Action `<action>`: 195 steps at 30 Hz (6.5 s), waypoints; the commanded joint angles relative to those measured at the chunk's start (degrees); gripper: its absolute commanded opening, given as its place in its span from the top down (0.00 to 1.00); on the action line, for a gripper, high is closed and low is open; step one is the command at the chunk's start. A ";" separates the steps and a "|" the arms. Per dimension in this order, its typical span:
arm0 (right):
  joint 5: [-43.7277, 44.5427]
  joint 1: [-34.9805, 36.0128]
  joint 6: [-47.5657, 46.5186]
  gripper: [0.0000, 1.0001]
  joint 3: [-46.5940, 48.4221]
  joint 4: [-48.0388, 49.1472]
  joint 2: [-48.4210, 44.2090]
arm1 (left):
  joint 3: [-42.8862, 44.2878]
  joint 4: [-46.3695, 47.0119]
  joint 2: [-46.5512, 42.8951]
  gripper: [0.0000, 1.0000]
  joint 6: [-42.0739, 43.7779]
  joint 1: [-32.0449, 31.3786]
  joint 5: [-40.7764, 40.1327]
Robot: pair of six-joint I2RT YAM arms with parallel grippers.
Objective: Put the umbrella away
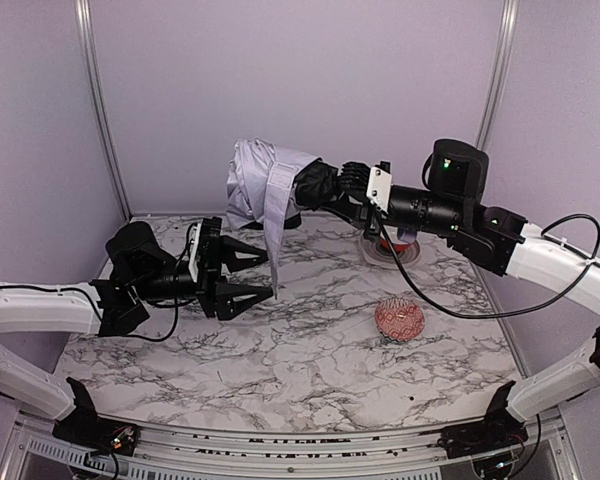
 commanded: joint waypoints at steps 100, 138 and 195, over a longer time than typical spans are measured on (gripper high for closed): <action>-2.89 -4.41 39.87 1.00 -22.38 -0.90 17.42 | 9.21 -17.80 3.81 1.00 54.16 -16.20 -36.16; 3.80 2.23 43.31 0.31 -31.81 14.17 24.42 | -11.54 -7.23 30.93 1.00 43.05 -33.14 -69.21; -4.69 7.17 39.04 0.97 -5.81 -10.62 37.89 | -9.32 -8.74 30.09 0.75 38.38 -32.50 -79.19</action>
